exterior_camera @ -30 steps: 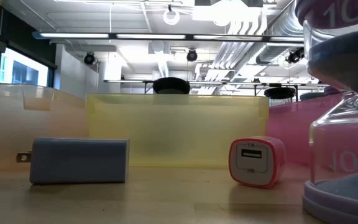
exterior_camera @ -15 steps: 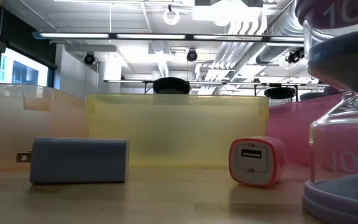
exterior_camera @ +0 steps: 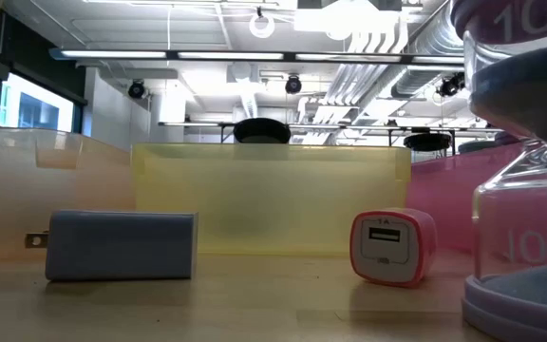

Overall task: Pick & Place Office items
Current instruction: Put the black hourglass timer into the red bin

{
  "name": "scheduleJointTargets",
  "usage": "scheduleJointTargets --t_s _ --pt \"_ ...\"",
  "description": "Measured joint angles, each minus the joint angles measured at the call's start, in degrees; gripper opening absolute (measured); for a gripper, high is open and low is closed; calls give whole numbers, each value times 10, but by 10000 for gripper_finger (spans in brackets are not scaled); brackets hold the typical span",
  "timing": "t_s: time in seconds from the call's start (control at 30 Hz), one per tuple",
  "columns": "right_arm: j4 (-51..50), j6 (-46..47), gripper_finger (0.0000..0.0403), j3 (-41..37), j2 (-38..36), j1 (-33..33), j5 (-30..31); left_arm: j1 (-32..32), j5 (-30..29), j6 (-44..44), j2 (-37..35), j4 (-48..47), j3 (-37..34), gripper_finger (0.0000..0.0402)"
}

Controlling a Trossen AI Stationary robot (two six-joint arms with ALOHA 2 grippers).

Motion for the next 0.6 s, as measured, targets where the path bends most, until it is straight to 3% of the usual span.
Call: scheduleJointTargets --t_s 0.27,0.6 --pt "-19 8 381 0 0 -14 -53 16 2 1 8 16 0 200" --pt "-26 22 283 0 0 -31 -85 34 38 -9 16 17 0 200"
